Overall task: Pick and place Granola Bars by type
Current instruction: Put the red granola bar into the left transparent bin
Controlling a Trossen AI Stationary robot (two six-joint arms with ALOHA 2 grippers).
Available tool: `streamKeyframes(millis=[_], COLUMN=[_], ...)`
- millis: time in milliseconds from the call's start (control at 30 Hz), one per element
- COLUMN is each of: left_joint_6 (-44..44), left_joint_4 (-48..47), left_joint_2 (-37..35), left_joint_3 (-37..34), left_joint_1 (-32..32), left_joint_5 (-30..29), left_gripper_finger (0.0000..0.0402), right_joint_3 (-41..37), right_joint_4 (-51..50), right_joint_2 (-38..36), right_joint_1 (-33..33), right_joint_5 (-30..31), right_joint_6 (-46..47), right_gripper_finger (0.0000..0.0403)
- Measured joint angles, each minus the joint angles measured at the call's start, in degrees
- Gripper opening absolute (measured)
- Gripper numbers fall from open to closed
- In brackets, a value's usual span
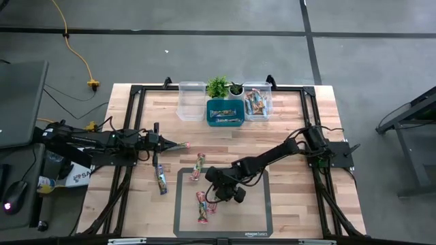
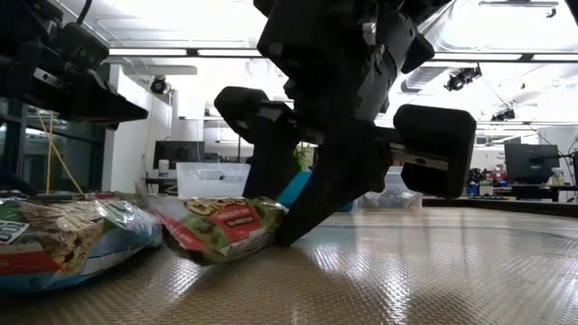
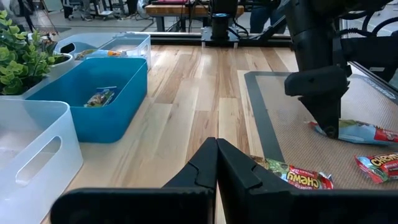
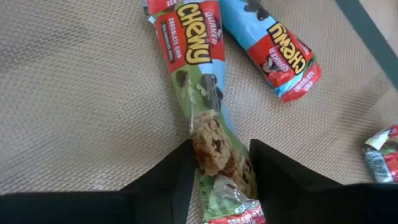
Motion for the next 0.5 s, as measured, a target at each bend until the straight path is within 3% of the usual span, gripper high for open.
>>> streamKeyframes(millis=[500], left_joint_6=[0.0], left_joint_4=[0.0], left_joint_2=[0.0], left_joint_3=[0.0], left_joint_1=[0.0], left_joint_5=[0.0], left_gripper_finger=[0.0001], right_joint_3=[0.0], right_joint_4=[-0.4], right_joint_2=[-0.2], right_joint_1=[0.1], right_joint_5=[1.7], right_joint_6=[5.2], right_gripper_finger=[0.0082])
